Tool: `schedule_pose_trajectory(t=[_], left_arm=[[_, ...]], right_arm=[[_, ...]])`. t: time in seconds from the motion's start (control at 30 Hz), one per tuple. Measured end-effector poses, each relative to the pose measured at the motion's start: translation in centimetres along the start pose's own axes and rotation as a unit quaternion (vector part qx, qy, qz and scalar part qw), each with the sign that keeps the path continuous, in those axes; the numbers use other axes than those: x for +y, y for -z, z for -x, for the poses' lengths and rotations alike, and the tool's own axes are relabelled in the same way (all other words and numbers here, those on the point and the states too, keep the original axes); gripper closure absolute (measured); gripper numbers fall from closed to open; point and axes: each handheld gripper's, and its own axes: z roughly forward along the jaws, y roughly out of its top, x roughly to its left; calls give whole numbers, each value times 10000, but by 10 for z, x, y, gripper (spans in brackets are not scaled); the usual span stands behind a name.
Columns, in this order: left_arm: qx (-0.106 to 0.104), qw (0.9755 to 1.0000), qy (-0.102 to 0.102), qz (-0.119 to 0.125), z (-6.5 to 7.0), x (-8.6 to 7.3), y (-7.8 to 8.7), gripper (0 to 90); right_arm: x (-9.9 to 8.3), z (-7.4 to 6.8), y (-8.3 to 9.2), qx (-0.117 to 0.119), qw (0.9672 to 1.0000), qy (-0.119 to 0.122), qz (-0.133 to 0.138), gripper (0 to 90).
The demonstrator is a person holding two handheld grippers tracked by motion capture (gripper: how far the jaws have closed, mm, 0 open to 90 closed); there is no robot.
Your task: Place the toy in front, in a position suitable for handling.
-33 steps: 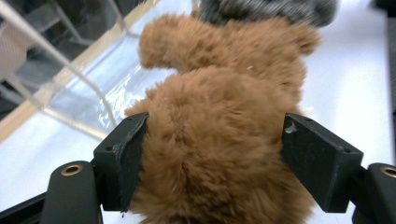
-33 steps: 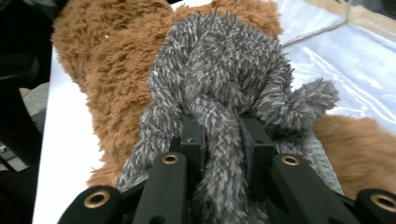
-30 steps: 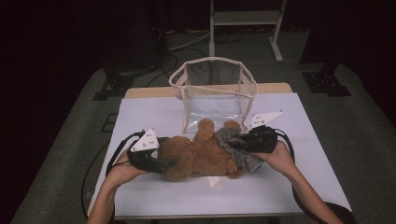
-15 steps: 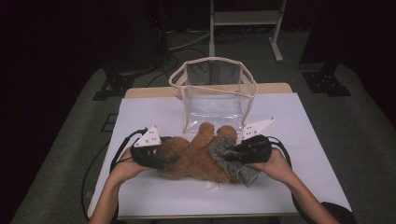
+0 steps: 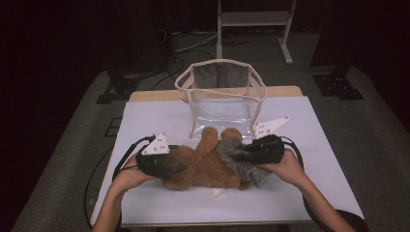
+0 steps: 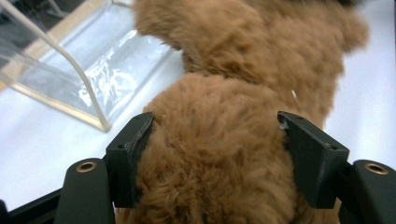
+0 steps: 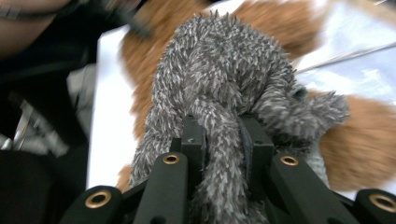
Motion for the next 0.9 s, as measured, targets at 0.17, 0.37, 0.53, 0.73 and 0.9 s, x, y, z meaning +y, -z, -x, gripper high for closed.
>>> schedule_pose_trajectory(t=[0.17,0.37,0.53,0.73,0.9], left_arm=[[124,9999,-77,25,-1,5,8,284],[-60,9992,-321,236,11,24,9,282],[-190,9987,-447,-173,17,21,-9,283],[-330,9990,-262,-137,17,13,-8,303],[-288,9992,-230,-145,19,8,-9,297]], right_arm=[[-3,7,-19,115,9997,-153,-130,743],[-12,-2,-24,236,9997,-105,-31,743],[-20,-6,-20,206,9997,-88,41,742],[-40,-1,-12,198,9993,-308,105,742],[-40,4,-1,16,9993,-378,39,740]])
